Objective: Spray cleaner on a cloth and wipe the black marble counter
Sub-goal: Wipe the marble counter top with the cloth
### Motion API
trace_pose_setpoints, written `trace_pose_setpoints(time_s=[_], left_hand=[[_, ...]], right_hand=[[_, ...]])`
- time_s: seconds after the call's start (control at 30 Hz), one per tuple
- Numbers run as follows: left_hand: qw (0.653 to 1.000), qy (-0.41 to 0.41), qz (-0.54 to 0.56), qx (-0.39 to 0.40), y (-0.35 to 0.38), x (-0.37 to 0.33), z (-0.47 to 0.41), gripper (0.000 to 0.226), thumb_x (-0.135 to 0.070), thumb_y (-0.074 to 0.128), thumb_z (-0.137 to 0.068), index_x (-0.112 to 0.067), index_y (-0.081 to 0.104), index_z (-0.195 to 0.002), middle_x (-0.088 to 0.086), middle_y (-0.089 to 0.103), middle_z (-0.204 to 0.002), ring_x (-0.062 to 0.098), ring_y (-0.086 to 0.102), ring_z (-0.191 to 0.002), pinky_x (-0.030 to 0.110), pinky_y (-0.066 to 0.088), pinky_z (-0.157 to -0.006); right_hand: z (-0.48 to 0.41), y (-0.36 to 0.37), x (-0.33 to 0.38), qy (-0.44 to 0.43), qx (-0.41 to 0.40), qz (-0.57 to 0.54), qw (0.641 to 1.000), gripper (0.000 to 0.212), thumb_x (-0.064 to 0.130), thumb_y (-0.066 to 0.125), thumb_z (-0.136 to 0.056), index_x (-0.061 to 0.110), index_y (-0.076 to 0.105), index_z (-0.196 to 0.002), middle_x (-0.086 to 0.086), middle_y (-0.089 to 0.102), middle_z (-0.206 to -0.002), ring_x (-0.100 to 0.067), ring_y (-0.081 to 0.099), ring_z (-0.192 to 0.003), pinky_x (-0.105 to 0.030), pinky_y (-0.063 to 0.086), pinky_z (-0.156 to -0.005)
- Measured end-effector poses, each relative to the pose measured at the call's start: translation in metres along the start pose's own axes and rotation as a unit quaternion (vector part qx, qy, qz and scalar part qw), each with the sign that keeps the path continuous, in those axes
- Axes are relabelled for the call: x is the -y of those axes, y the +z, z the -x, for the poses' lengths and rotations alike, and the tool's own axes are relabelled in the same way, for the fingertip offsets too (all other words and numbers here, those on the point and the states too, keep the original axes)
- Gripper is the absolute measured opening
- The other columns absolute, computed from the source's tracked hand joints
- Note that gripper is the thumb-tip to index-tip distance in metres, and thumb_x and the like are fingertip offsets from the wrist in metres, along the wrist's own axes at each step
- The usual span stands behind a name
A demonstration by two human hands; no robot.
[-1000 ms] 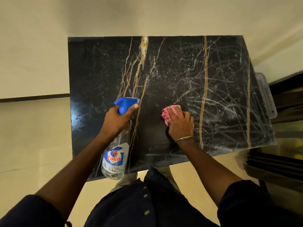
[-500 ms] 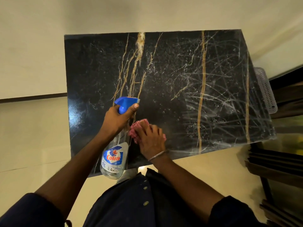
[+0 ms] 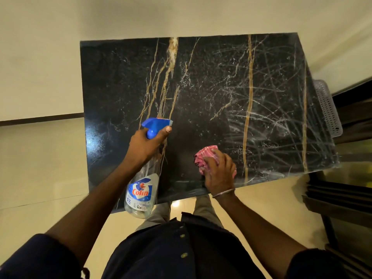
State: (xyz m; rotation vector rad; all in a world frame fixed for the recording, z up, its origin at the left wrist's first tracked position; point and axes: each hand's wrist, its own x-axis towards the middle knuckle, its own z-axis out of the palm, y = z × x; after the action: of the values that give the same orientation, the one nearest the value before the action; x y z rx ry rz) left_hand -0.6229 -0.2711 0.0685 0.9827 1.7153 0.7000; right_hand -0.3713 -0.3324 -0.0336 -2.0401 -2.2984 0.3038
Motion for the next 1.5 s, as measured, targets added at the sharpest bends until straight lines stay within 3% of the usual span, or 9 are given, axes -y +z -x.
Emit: trace_pose_setpoints(time_s=[0.1,0.23,0.4,0.47,0.8,1.0,1.27,1.37,1.5], left_hand=[[1.0,-0.002,-0.011,-0.012,0.002,0.002,0.002,0.053,-0.052,0.061,-0.088,0.001,0.066,-0.092,0.015,0.073,-0.079,0.007,0.063,-0.05,0.012,0.049,-0.049],[1.0,-0.011,-0.004,-0.024,0.002,0.001,0.003,0.066,-0.062,0.061,-0.079,0.002,0.067,-0.091,0.017,0.073,-0.08,0.018,0.067,-0.06,0.023,0.053,-0.057],[1.0,-0.019,-0.005,-0.018,0.002,0.003,0.001,0.073,-0.068,0.057,-0.073,0.002,0.066,-0.094,0.021,0.073,-0.087,0.033,0.07,-0.076,0.038,0.058,-0.07],[1.0,-0.024,-0.005,-0.016,0.003,0.003,-0.002,0.074,-0.068,0.056,-0.073,0.002,0.067,-0.094,0.02,0.073,-0.085,0.029,0.07,-0.071,0.034,0.057,-0.066],[0.998,-0.032,0.021,-0.041,0.037,-0.019,-0.007,0.051,-0.049,0.06,-0.09,0.001,0.064,-0.101,0.006,0.069,-0.077,0.001,0.063,-0.05,0.011,0.047,-0.045],[0.997,-0.026,0.026,-0.069,0.052,-0.039,-0.002,0.049,-0.049,0.059,-0.089,-0.001,0.064,-0.098,0.005,0.069,-0.078,0.002,0.063,-0.053,0.011,0.047,-0.045],[0.988,-0.058,0.03,-0.14,0.064,-0.046,0.007,0.057,-0.065,0.056,-0.078,-0.01,0.066,-0.086,0.01,0.074,-0.083,0.013,0.066,-0.056,0.027,0.053,-0.06],[0.987,-0.063,0.04,-0.144,0.072,-0.048,0.008,0.063,-0.065,0.055,-0.076,-0.007,0.065,-0.1,0.012,0.073,-0.089,0.016,0.066,-0.062,0.021,0.053,-0.052],[0.985,-0.064,0.054,-0.149,0.086,-0.049,0.008,0.068,-0.062,0.057,-0.078,-0.001,0.063,-0.108,0.014,0.071,-0.092,0.015,0.065,-0.062,0.015,0.05,-0.046]], right_hand=[[0.006,0.009,0.036,-0.096,0.035,-0.014,0.995,0.069,0.03,0.082,-0.06,0.028,0.052,-0.122,-0.008,0.04,-0.138,-0.032,0.037,-0.121,-0.053,0.043,-0.091],[0.01,0.01,0.079,-0.216,0.063,-0.005,0.974,0.085,0.047,0.079,-0.062,0.028,0.041,-0.137,-0.004,0.037,-0.144,-0.027,0.037,-0.124,-0.049,0.045,-0.095],[0.009,0.023,0.082,-0.347,0.131,0.03,0.928,0.082,0.057,0.057,-0.084,0.032,0.019,-0.153,-0.006,0.015,-0.161,-0.032,0.019,-0.145,-0.056,0.025,-0.111],[0.01,0.025,0.072,-0.378,0.153,0.05,0.911,0.083,0.055,0.056,-0.087,0.033,0.013,-0.154,-0.005,0.005,-0.164,-0.032,0.011,-0.148,-0.057,0.018,-0.114],[0.004,-0.014,-0.062,-0.324,0.127,0.057,0.936,0.058,0.052,0.049,-0.088,0.038,0.038,-0.143,-0.004,0.027,-0.156,-0.032,0.027,-0.141,-0.054,0.027,-0.107],[-0.01,-0.025,-0.106,-0.357,0.153,0.102,0.916,0.054,0.056,0.041,-0.091,0.037,0.041,-0.141,-0.008,0.033,-0.153,-0.035,0.029,-0.139,-0.054,0.024,-0.108],[-0.06,-0.009,-0.03,-0.452,0.17,0.066,0.873,0.063,0.048,0.049,-0.089,0.039,0.028,-0.148,-0.005,0.014,-0.161,-0.035,0.014,-0.145,-0.059,0.024,-0.109],[-0.068,-0.007,-0.033,-0.485,0.175,0.069,0.854,0.062,0.047,0.048,-0.09,0.038,0.029,-0.148,-0.004,0.017,-0.161,-0.035,0.016,-0.145,-0.058,0.021,-0.11],[-0.073,-0.025,-0.102,-0.521,0.161,0.089,0.834,0.054,0.048,0.045,-0.093,0.04,0.034,-0.146,-0.003,0.027,-0.159,-0.032,0.024,-0.144,-0.054,0.02,-0.109]])
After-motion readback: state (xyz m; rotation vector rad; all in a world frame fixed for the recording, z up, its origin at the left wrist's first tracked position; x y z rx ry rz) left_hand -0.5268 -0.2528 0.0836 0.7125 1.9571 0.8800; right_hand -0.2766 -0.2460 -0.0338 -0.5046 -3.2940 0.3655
